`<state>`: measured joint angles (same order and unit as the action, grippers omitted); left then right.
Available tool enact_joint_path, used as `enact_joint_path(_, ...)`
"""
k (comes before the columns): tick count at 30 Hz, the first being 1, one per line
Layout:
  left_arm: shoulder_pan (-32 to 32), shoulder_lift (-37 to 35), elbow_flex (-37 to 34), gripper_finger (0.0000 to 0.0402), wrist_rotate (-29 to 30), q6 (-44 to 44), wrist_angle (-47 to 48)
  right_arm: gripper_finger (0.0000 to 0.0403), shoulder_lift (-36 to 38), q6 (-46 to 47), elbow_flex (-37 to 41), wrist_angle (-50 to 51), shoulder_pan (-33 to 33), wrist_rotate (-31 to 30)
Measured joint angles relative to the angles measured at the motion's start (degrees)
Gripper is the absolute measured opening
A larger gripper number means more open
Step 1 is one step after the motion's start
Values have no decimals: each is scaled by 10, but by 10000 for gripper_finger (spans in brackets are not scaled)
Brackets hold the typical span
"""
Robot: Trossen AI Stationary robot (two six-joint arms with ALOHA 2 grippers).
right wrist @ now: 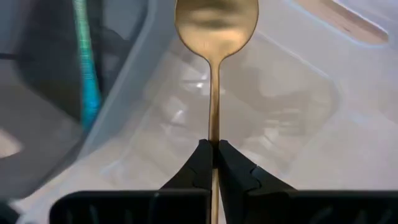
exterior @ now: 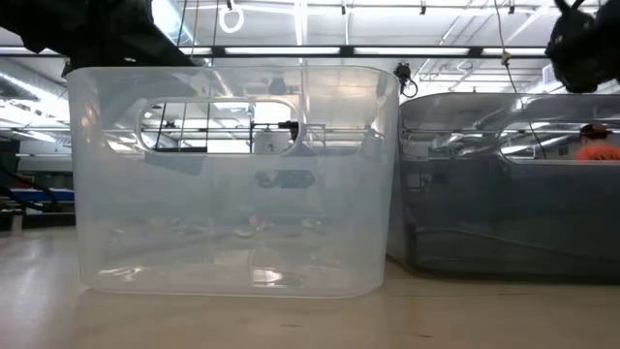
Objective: Sort silverware by color (type)
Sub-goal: Put the gold spoon into the right transparent bin, then put the blue spoon into the black bin
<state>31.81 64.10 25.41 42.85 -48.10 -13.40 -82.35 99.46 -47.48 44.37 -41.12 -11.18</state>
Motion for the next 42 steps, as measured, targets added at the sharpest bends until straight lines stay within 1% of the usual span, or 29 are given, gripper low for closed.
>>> enact_joint_path(6, -15, 0, 0, 142, 0, 14, -6, 17, -44, -16, 0, -20, 20, 31)
enact_joint_path(13, -24, 0, 0, 142, 0, 14, -6, 18, -77, -30, 0, -57, 31, 46)
enact_joint_path(16, -24, 0, 0, 142, 0, 14, -6, 18, -91, -30, -1, -58, 32, 51)
enact_joint_path(21, -24, 0, 0, 142, 0, 20, -7, 18, -105, -30, -3, -51, 35, 63)
enact_joint_path(27, -24, 0, 0, 142, 0, 39, -10, 21, -107, -21, -2, -46, 37, 64)
enact_joint_path(31, -24, 0, 0, 147, 0, 46, -10, 43, -103, -30, -1, -46, 41, 66)
enact_joint_path(35, -24, 0, 0, 178, 0, 49, -3, 81, -77, -48, 2, -51, 48, 65)
enact_joint_path(37, -24, 0, 0, 200, 0, 36, 14, 98, -54, -55, 2, -48, 49, 60)
enact_joint_path(39, -23, 0, 0, 217, -14, 23, 40, 111, -30, -66, 2, -46, 49, 52)
enact_joint_path(42, -23, -2, 0, 220, -37, -34, 98, 123, 9, -90, 1, -41, 49, 35)
